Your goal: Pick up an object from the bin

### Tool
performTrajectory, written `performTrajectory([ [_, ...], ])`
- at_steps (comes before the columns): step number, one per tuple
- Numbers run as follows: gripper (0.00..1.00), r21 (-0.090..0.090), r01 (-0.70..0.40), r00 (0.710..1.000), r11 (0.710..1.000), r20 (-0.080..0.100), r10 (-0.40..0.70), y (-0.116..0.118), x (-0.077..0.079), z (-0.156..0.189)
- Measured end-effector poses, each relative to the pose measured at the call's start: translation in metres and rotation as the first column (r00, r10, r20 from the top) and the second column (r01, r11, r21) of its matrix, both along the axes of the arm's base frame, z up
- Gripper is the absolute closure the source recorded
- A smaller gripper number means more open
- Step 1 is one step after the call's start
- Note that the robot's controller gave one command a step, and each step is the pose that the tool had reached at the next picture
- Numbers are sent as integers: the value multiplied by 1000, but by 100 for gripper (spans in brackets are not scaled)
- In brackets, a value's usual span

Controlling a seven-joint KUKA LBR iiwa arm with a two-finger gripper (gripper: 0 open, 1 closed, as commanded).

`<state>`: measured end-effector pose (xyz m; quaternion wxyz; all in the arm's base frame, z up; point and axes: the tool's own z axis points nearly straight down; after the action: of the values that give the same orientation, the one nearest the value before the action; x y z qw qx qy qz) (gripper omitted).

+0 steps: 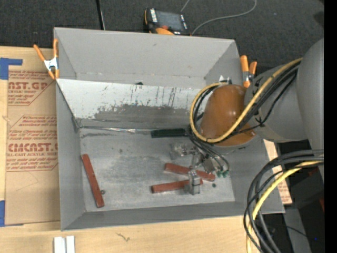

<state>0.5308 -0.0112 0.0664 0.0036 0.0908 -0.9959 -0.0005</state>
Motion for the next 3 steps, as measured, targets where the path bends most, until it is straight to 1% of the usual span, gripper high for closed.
performTrajectory([
  [1, 100, 0, 1, 1000, 1000, 4, -1, 0, 3, 7],
  [2, 100, -2, -338, 941, 941, 15, 338, 7, 28, 123],
  [3, 100, 4, -495, 869, 869, 4, 495, 33, -41, 88],
])
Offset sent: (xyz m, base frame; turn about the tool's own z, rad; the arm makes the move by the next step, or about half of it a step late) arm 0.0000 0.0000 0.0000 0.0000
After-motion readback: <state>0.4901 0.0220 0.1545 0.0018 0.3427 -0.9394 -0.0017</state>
